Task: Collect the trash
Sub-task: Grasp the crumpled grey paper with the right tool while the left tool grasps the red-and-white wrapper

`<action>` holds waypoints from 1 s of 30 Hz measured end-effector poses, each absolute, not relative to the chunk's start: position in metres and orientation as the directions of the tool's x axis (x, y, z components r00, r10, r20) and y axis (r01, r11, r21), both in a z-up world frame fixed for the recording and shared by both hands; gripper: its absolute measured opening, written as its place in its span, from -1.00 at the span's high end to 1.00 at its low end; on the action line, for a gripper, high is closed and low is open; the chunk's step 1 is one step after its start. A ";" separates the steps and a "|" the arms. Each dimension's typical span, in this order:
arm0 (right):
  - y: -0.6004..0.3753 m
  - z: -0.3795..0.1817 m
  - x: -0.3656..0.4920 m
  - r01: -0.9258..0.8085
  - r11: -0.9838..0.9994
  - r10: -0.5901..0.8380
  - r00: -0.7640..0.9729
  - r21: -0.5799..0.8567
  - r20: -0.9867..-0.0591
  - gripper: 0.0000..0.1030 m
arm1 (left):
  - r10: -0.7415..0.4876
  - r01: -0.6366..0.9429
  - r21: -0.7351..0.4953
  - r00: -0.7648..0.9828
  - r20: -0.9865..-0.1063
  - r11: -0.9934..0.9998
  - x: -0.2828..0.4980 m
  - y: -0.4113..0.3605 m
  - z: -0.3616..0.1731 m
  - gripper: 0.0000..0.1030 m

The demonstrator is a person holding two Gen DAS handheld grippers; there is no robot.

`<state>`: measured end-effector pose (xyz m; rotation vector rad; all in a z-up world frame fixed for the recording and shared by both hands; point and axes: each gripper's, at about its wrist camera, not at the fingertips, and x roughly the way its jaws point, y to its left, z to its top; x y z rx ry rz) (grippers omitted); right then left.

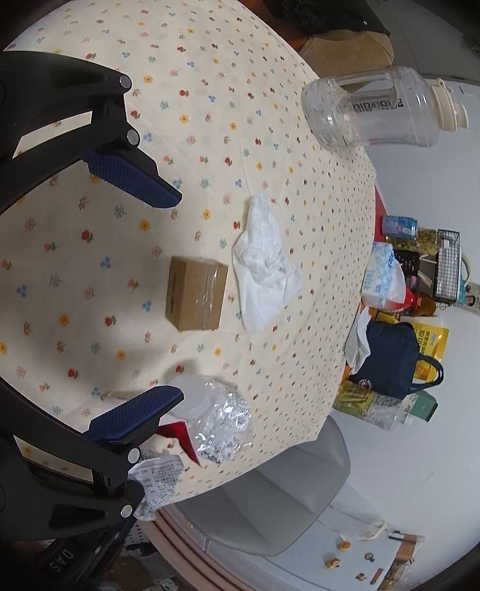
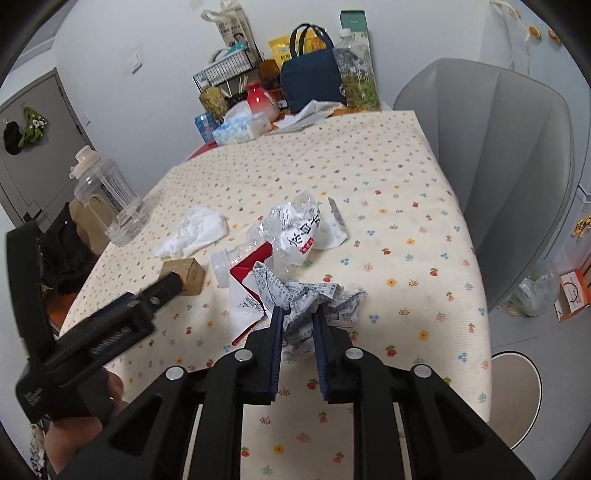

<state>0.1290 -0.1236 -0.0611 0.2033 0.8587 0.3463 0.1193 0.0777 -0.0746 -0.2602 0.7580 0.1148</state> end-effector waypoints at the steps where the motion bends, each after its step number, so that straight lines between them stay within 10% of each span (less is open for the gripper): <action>1: -0.126 -0.059 0.127 -0.214 0.926 0.375 0.609 0.311 -0.699 0.68 | 0.002 -0.189 -0.194 0.721 -0.693 0.963 0.119 0.075 -0.075 -0.84; 12: -0.168 -0.050 0.115 -0.152 0.930 0.350 0.648 0.335 -0.676 0.68 | -0.066 -0.099 -0.184 0.691 -0.720 0.978 0.129 0.026 -0.081 -0.70; 25: -0.194 -0.046 0.107 -0.120 0.928 0.338 0.669 0.352 -0.662 0.68 | -0.099 -0.064 -0.183 0.646 -0.757 0.981 0.138 0.000 -0.088 0.88; 30: -0.192 -0.035 0.099 -0.137 0.930 0.338 0.682 0.340 -0.648 0.68 | -0.115 -0.052 -0.205 0.685 -0.720 0.977 0.125 0.003 -0.069 0.88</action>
